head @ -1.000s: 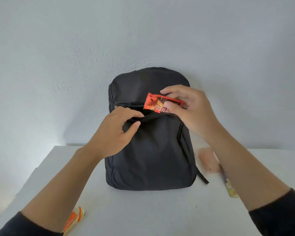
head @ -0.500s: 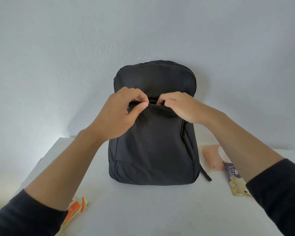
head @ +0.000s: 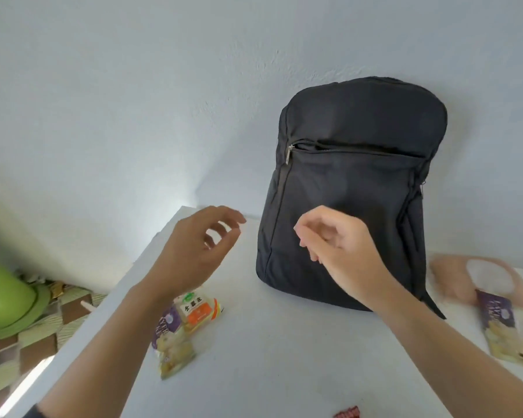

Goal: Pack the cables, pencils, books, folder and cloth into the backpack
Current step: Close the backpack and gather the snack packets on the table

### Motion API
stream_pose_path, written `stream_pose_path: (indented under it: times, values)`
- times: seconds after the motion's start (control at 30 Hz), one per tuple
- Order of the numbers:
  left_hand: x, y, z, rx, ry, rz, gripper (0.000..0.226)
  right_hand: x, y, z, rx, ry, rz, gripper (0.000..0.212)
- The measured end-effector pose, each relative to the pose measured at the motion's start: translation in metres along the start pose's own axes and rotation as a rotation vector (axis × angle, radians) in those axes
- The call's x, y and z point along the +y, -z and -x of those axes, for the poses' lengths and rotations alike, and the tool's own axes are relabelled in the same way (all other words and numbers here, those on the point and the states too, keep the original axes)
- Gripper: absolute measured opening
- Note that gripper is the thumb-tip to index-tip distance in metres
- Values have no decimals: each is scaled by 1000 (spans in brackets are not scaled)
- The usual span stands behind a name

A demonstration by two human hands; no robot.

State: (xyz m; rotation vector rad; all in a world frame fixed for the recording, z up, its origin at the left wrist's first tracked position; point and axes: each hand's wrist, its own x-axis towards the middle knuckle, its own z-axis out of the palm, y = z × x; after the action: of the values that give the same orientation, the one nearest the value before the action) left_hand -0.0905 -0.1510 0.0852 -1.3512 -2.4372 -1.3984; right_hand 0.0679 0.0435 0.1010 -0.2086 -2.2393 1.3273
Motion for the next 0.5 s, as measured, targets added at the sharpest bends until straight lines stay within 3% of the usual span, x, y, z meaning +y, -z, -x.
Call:
stream_pose_path:
  times: [0.17,0.3,0.5]
  values:
    - [-66,25,73,-73,405,-146,16,47,-76,11,-328,-248,130,9]
    - [-92,31,120,43,597,-228,12,69,-128,13,-425,-301,226,22]
    - [-112,19,140,-128,691,-244,65,76,-183,7,-481,-303,314,56]
